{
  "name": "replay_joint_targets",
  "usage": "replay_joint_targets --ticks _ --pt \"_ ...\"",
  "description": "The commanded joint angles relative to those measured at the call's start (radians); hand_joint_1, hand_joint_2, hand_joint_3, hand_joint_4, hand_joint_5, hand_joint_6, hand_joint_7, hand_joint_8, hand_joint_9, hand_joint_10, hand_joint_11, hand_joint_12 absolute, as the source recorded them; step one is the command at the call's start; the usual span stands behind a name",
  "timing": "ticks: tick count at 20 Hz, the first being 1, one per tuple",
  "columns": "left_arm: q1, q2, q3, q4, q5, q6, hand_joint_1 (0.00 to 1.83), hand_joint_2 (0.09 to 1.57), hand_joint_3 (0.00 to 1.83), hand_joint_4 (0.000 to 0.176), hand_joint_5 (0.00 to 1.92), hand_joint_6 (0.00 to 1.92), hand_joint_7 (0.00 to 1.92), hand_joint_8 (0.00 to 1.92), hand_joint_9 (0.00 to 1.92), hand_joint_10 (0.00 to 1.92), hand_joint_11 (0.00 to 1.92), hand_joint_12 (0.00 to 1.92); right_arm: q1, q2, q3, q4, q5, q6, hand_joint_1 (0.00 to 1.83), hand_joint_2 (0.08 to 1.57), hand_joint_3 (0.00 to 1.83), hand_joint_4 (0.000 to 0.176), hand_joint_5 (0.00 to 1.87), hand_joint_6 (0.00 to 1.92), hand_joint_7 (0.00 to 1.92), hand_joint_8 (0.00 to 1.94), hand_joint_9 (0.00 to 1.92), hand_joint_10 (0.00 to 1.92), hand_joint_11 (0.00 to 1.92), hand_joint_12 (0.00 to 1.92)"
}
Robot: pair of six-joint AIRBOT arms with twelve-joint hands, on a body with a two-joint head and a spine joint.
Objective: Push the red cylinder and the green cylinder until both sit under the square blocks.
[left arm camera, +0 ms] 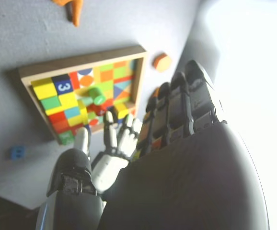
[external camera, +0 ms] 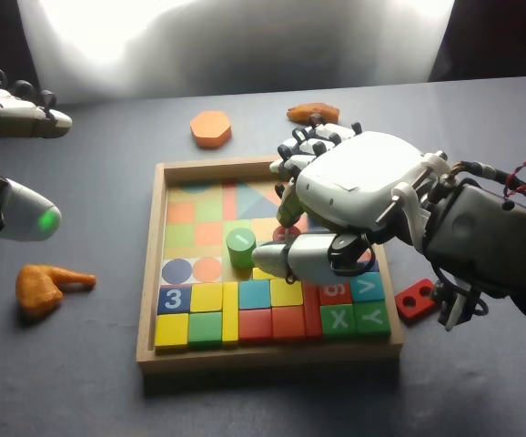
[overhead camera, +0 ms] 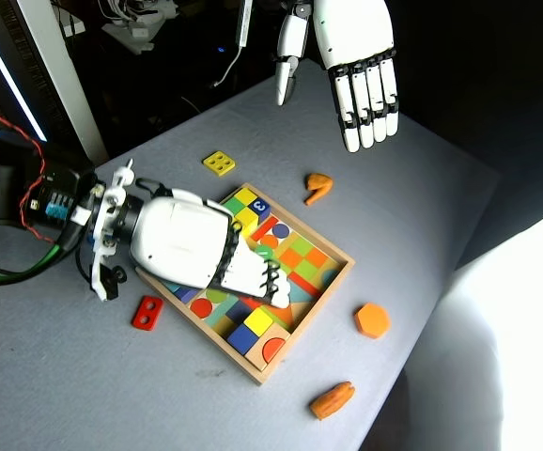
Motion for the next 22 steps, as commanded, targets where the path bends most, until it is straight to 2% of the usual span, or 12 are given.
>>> replay_joint_targets --ticks 1,4,6,8,9,13,18,22 --pt "-0.014 0.009 0.003 0.024 -0.076 0.003 0.00 1.17 0.00 0.000 0.01 0.00 0.06 0.00 0.08 0.00 0.00 0.32 0.001 0.007 0.000 -0.039 0.052 0.006 0.10 1.18 0.00 0.000 0.88 0.03 0.27 0.00 0.14 0.00 0.00 0.32" --pt "-0.014 0.009 0.003 0.024 -0.076 0.003 0.00 1.17 0.00 0.000 0.01 0.00 0.04 0.00 0.06 0.00 0.00 0.28 -0.001 0.007 0.000 -0.039 0.039 -0.004 0.09 1.18 0.00 0.000 0.87 0.02 0.23 0.00 0.13 0.00 0.00 0.29" --pt "-0.014 0.009 0.004 0.025 -0.076 0.003 0.00 1.15 0.00 0.000 0.00 0.00 0.05 0.00 0.06 0.00 0.00 0.23 0.006 0.007 0.000 -0.039 0.039 -0.004 0.12 1.17 0.00 0.000 0.87 0.01 0.25 0.00 0.12 0.00 0.00 0.20" --pt "-0.014 0.009 0.004 0.025 -0.077 0.003 0.00 1.15 0.00 0.000 0.00 0.00 0.05 0.00 0.06 0.00 0.00 0.22 0.008 0.007 0.000 -0.040 0.035 -0.006 0.06 1.17 0.00 0.000 0.83 0.00 0.26 0.00 0.09 0.00 0.00 0.02" --pt "-0.014 0.009 0.004 0.026 -0.078 0.003 0.00 1.14 0.00 0.000 0.00 0.00 0.04 0.00 0.05 0.00 0.00 0.22 0.007 0.007 0.000 -0.040 0.030 -0.008 0.04 1.17 0.00 0.000 0.82 0.00 0.26 0.00 0.08 0.00 0.00 0.00" --pt "-0.014 0.009 0.005 0.026 -0.080 0.003 0.00 1.13 0.00 0.000 0.00 0.00 0.05 0.00 0.05 0.00 0.00 0.22 -0.007 0.010 -0.002 -0.040 0.026 -0.031 0.08 1.17 0.00 0.000 0.84 0.01 0.26 0.00 0.08 0.00 0.00 0.00" --pt "-0.014 0.009 0.005 0.027 -0.081 0.003 0.00 1.12 0.00 0.000 0.00 0.00 0.04 0.00 0.04 0.00 0.00 0.14 -0.036 0.058 -0.028 -0.043 -0.012 -0.075 0.04 1.17 0.00 0.000 0.84 0.01 0.28 0.01 0.10 0.02 0.03 0.02" --pt "-0.014 0.009 0.005 0.027 -0.082 0.003 0.00 1.11 0.00 0.000 0.00 0.00 0.05 0.00 0.06 0.00 0.00 0.18 -0.042 0.099 -0.064 -0.044 -0.027 -0.132 0.04 1.18 0.00 0.000 0.84 0.01 0.25 0.00 0.08 0.01 0.00 0.00"
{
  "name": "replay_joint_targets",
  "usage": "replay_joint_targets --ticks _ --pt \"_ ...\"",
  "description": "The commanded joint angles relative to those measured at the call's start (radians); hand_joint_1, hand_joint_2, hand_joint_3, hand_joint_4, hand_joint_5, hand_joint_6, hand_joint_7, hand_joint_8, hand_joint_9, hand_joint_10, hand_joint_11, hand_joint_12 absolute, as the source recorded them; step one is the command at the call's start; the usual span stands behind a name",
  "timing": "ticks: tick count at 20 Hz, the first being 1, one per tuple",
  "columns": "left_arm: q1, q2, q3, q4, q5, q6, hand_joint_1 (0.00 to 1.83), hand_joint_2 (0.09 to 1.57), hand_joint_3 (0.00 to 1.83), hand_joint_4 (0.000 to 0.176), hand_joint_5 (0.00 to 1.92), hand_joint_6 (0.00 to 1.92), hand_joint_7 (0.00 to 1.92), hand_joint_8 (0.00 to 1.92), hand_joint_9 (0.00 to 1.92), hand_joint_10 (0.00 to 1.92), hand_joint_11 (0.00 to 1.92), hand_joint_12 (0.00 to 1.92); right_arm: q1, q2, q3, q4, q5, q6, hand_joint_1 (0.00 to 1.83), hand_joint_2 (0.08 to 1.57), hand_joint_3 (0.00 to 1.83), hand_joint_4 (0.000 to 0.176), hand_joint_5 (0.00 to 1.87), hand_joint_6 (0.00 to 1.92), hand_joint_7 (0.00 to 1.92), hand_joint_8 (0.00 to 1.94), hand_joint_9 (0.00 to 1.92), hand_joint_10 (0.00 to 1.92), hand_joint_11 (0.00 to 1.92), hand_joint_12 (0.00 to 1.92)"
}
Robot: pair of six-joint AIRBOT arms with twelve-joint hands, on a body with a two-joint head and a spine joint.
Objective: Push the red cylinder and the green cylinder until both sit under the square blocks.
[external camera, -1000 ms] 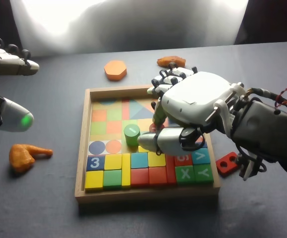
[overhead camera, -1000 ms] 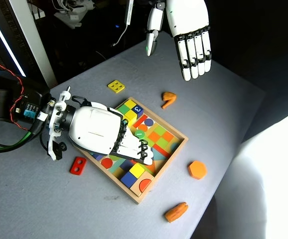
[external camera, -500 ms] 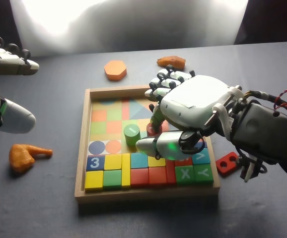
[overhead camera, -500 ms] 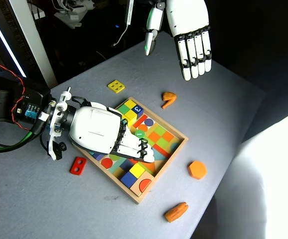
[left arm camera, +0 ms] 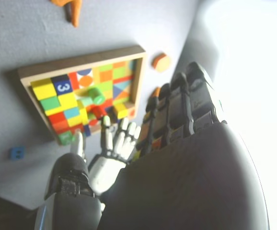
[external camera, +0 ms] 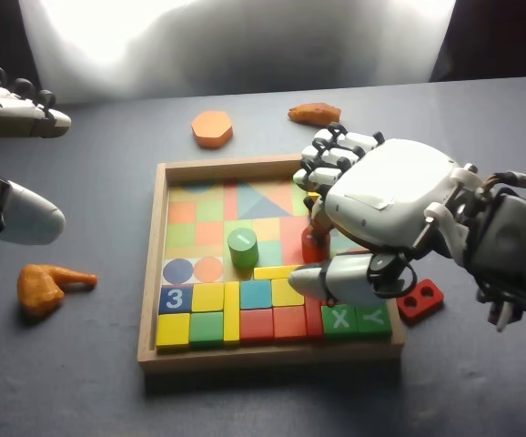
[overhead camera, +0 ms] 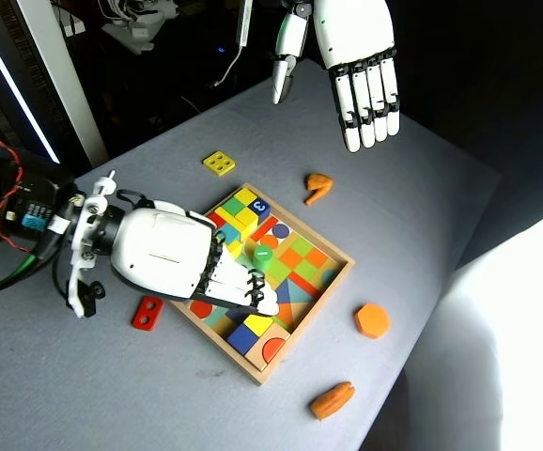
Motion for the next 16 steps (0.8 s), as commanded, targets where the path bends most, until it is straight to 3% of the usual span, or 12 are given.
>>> replay_joint_targets --ticks 1,2,4,7,12,14,16 --pt "-0.014 0.009 0.005 0.022 -0.082 0.003 0.00 1.11 0.00 0.000 0.00 0.00 0.04 0.00 0.05 0.00 0.00 0.16 -0.008 0.018 -0.005 -0.016 0.021 -0.011 0.06 1.18 0.00 0.000 0.84 0.01 0.25 0.00 0.08 0.01 0.00 0.00" --pt "-0.014 0.009 0.005 0.022 -0.082 0.003 0.00 1.12 0.00 0.000 0.00 0.00 0.04 0.00 0.05 0.00 0.00 0.18 -0.008 0.033 -0.013 -0.016 0.012 -0.011 0.07 1.19 0.01 0.000 0.83 0.00 0.22 0.00 0.09 0.01 0.02 0.01" --pt "-0.014 0.009 0.005 0.022 -0.082 0.003 0.00 1.14 0.00 0.000 0.01 0.00 0.06 0.00 0.07 0.01 0.00 0.29 -0.011 0.060 -0.029 -0.016 -0.001 -0.011 0.09 1.20 0.00 0.000 0.85 0.00 0.23 0.01 0.12 0.00 0.00 0.30" --pt "-0.014 0.009 0.005 0.022 -0.082 0.003 0.00 1.15 0.00 0.000 0.01 0.00 0.04 0.00 0.05 0.00 0.00 0.26 -0.019 0.092 -0.059 -0.016 -0.013 -0.033 0.07 1.19 0.00 0.000 0.82 0.00 0.29 0.01 0.15 0.02 0.00 0.43" --pt "-0.014 0.009 0.005 0.022 -0.082 0.003 0.00 1.17 0.01 0.000 0.02 0.00 0.04 0.00 0.06 0.00 0.00 0.22 -0.020 0.126 -0.082 -0.016 -0.015 -0.046 0.06 1.21 0.00 0.000 0.84 0.01 0.28 0.01 0.13 0.01 0.00 0.28" --pt "-0.014 0.009 0.005 0.022 -0.082 0.003 0.00 1.16 0.00 0.000 0.02 0.00 0.04 0.01 0.05 0.00 0.00 0.18 -0.019 0.139 -0.082 -0.016 -0.020 -0.046 0.08 1.21 0.00 0.000 0.84 0.01 0.29 0.01 0.14 0.01 0.00 0.33" --pt "-0.014 0.009 0.005 0.022 -0.082 0.003 0.00 1.16 0.00 0.000 0.00 0.00 0.05 0.00 0.06 0.01 0.00 0.23 -0.014 0.150 -0.082 -0.016 -0.024 -0.046 0.09 1.21 0.00 0.000 0.84 0.01 0.31 0.01 0.17 0.02 0.00 0.49"
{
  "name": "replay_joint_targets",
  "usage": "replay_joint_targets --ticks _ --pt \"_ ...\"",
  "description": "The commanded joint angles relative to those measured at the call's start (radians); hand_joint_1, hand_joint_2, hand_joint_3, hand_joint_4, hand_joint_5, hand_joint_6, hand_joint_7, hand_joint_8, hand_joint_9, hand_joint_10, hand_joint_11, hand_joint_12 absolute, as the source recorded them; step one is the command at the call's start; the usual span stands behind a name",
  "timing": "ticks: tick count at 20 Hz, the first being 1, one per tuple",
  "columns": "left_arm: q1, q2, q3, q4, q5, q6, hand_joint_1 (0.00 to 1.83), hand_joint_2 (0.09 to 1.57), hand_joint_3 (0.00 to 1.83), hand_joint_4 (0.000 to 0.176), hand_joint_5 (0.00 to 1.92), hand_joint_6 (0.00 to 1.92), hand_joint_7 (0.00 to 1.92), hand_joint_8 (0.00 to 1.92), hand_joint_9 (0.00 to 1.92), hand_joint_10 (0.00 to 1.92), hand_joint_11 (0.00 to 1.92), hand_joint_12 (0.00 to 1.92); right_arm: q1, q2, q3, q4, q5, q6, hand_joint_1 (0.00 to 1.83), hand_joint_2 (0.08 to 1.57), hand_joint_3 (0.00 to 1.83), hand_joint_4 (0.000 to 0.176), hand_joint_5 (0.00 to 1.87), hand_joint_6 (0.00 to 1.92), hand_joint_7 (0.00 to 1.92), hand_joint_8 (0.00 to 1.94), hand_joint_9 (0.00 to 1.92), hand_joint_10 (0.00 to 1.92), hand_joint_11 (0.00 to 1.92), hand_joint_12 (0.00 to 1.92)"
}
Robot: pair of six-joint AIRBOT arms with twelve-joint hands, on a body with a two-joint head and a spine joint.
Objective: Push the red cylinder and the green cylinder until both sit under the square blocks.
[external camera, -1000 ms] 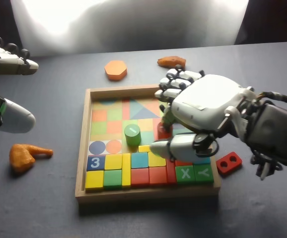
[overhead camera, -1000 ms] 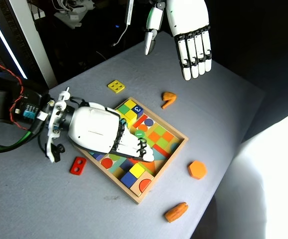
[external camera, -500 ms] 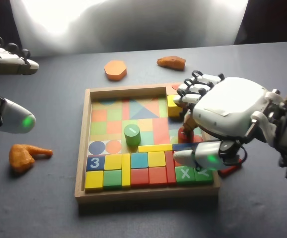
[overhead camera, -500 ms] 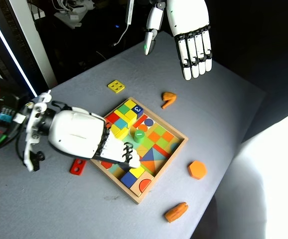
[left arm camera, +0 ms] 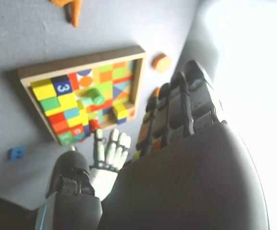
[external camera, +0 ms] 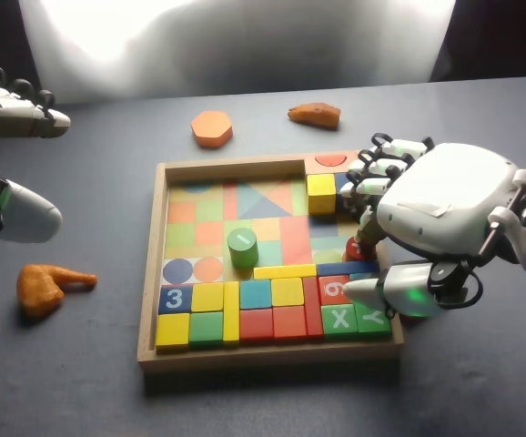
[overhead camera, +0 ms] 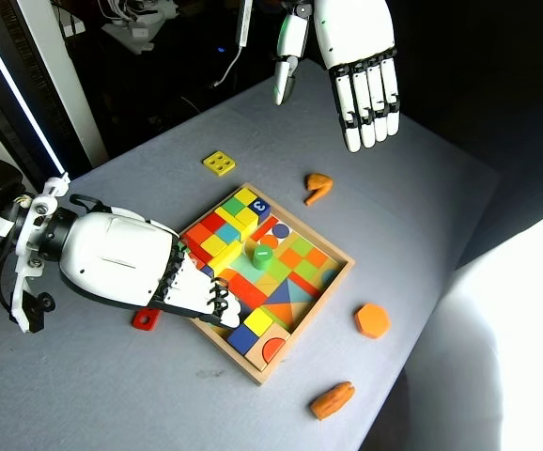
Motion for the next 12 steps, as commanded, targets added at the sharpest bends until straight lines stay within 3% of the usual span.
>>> replay_joint_targets --ticks 1,5,6,8,9,12 --pt "-0.014 0.009 0.005 0.021 -0.082 0.003 0.00 1.16 0.00 0.000 0.00 0.00 0.04 0.00 0.06 0.01 0.00 0.23 0.005 0.013 -0.004 -0.017 0.042 -0.010 0.10 1.21 0.00 0.000 0.84 0.00 0.31 0.00 0.17 0.02 0.00 0.49" --pt "-0.014 0.009 0.005 0.021 -0.083 0.003 0.00 1.16 0.00 0.000 0.01 0.00 0.06 0.00 0.08 0.00 0.00 0.24 0.012 0.019 -0.005 -0.017 0.040 -0.010 0.02 1.24 0.01 0.000 0.79 0.00 0.27 0.00 0.14 0.00 0.00 0.36" --pt "-0.014 0.009 0.005 0.021 -0.083 0.003 0.00 1.15 0.00 0.000 0.00 0.00 0.05 0.00 0.07 0.00 0.00 0.22 0.018 0.019 -0.005 -0.017 0.040 -0.009 0.02 1.24 0.01 0.000 0.79 0.00 0.27 0.00 0.15 0.01 0.00 0.41" --pt "-0.014 0.009 0.005 0.022 -0.083 0.003 0.00 1.16 0.00 0.000 0.03 0.01 0.07 0.01 0.08 0.01 0.00 0.22 0.031 0.018 -0.005 -0.017 0.040 -0.002 0.08 1.21 0.00 0.000 0.80 0.00 0.28 0.00 0.13 0.00 0.00 0.31" --pt "-0.014 0.009 0.005 0.022 -0.083 0.003 0.00 1.18 0.01 0.000 0.01 0.00 0.06 0.00 0.07 0.00 0.00 0.17 0.038 0.016 -0.005 -0.017 0.040 0.004 0.11 1.19 0.00 0.000 0.83 0.01 0.31 0.01 0.16 0.01 0.00 0.42" --pt "-0.014 0.009 0.005 0.022 -0.083 0.003 0.00 1.17 0.00 0.000 0.00 0.00 0.04 0.00 0.05 0.00 0.00 0.19 0.061 0.011 -0.005 -0.017 0.040 0.010 0.11 1.20 0.00 0.000 0.81 0.01 0.30 0.00 0.18 0.02 0.00 0.51"
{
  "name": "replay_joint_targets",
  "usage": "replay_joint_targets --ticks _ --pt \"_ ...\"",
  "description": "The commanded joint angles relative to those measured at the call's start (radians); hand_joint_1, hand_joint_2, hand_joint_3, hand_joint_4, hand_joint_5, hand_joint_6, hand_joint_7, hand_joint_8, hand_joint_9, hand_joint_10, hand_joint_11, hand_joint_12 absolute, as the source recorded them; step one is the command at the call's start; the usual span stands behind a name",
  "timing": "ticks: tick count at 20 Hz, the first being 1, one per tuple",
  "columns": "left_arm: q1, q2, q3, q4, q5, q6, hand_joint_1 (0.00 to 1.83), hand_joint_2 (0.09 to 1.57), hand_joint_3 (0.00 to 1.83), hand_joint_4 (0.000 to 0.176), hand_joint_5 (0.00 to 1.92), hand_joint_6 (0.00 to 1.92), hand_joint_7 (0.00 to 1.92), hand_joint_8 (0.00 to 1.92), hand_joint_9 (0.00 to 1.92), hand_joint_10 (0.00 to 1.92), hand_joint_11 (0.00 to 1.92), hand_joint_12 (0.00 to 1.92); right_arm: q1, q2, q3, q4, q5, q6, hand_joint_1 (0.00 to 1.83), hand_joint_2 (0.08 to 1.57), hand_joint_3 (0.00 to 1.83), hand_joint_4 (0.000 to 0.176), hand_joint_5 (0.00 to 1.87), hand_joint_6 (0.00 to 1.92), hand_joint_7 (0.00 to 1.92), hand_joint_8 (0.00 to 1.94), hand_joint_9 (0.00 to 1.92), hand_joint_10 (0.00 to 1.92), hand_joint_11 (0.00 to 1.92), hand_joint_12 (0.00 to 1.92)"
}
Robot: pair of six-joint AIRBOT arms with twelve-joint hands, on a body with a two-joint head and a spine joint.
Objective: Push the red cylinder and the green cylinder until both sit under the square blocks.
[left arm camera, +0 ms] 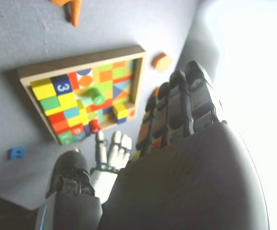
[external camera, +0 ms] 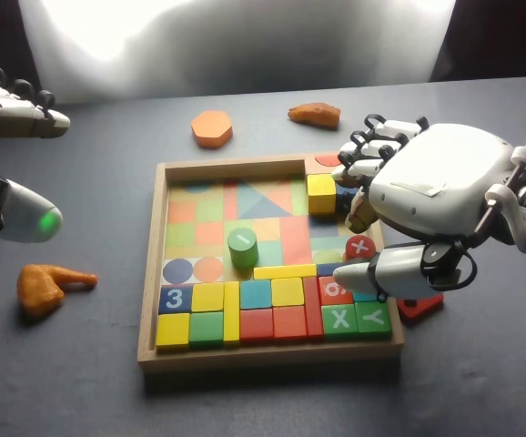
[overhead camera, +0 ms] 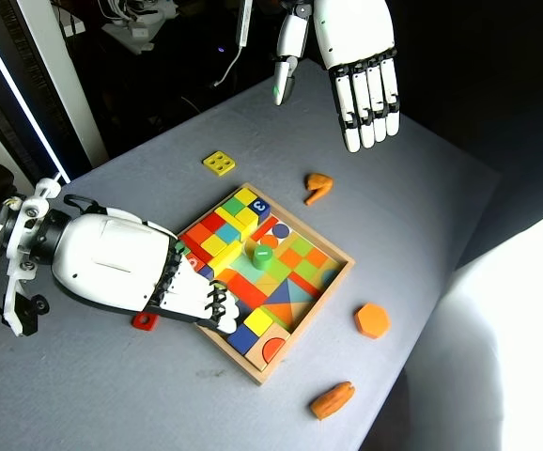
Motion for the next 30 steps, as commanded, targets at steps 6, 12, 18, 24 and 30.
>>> replay_joint_targets --ticks 6,12,18,24,30 --pt "-0.014 0.009 0.005 0.022 -0.082 0.003 0.00 1.19 0.00 0.000 0.02 0.00 0.07 0.00 0.08 0.01 0.00 0.17 0.052 -0.019 0.001 -0.026 0.060 0.000 0.12 1.17 0.00 0.000 0.88 0.01 0.32 0.00 0.18 0.01 0.00 0.39" --pt "-0.014 0.009 0.005 0.022 -0.082 0.003 0.00 1.18 0.00 0.000 0.00 0.00 0.06 0.00 0.07 0.00 0.00 0.27 0.075 -0.151 0.105 -0.025 0.094 0.006 0.08 1.17 0.00 0.000 0.84 0.02 0.24 0.00 0.12 0.00 0.00 0.25" --pt "-0.014 0.009 0.005 0.022 -0.082 0.003 0.00 1.11 0.00 0.000 0.00 0.00 0.05 0.00 0.05 0.00 0.00 0.17 0.072 -0.231 0.134 -0.065 0.123 0.063 0.03 1.17 0.00 0.000 0.82 0.00 0.28 0.01 0.10 0.00 0.00 0.04" --pt "-0.014 0.009 0.005 0.022 -0.082 0.003 0.00 1.10 0.00 0.000 0.00 0.00 0.05 0.00 0.04 0.00 0.00 0.15 0.062 -0.278 0.148 -0.179 0.150 0.180 0.05 1.17 0.00 0.000 0.82 0.00 0.25 0.00 0.11 0.00 0.00 0.04" --pt "-0.014 0.009 0.004 0.022 -0.082 0.003 0.00 1.12 0.00 0.000 0.00 0.00 0.03 0.00 0.05 0.00 0.00 0.18 0.051 -0.322 0.197 -0.178 0.144 0.226 0.04 1.20 0.01 0.000 0.83 0.00 0.23 0.00 0.09 0.00 0.00 0.16"
